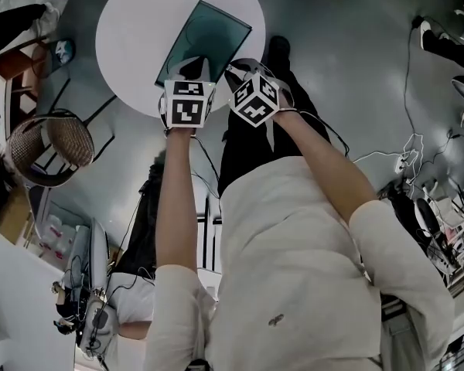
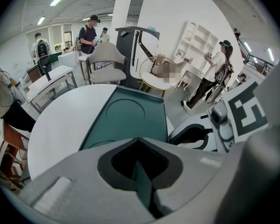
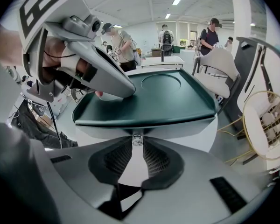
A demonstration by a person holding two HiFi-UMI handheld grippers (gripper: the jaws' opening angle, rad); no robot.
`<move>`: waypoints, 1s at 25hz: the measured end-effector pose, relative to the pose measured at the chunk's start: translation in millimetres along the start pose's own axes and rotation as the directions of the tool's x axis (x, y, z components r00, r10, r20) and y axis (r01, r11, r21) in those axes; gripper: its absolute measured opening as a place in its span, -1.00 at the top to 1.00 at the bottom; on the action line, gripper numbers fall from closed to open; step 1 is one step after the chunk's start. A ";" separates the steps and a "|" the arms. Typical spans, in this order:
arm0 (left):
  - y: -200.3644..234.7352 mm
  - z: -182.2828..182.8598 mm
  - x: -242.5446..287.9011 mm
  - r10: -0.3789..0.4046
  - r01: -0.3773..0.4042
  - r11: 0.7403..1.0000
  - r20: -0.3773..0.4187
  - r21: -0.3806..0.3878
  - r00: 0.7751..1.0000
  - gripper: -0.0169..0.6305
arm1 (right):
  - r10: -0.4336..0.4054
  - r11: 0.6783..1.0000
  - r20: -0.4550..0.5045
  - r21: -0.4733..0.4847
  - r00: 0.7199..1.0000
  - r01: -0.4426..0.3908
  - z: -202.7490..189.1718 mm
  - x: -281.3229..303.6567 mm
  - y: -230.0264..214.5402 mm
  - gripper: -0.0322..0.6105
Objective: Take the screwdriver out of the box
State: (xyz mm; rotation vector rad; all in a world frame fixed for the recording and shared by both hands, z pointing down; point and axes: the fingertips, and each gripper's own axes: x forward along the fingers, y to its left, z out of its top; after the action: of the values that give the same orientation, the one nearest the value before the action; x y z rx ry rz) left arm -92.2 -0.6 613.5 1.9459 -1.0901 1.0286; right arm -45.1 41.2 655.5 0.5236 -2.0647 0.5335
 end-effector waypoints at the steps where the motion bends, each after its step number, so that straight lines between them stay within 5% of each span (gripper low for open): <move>1: 1.3 0.1 0.2 0.001 -0.001 1.000 -0.002 0.000 1.000 0.92 | 0.000 1.000 0.000 -0.002 1.000 0.000 0.1 0.4 0.0 0.66; 25: 11.4 -0.8 0.2 0.001 -0.001 1.000 -0.010 -0.018 1.000 0.92 | -0.008 1.000 -0.072 0.010 0.997 0.009 -48.2 -23.8 3.8 0.66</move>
State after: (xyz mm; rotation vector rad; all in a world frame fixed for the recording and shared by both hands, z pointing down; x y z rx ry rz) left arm -102.5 -4.9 616.0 1.9241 -1.0908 1.0251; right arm -3.0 74.9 658.2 0.5118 -1.9912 0.5500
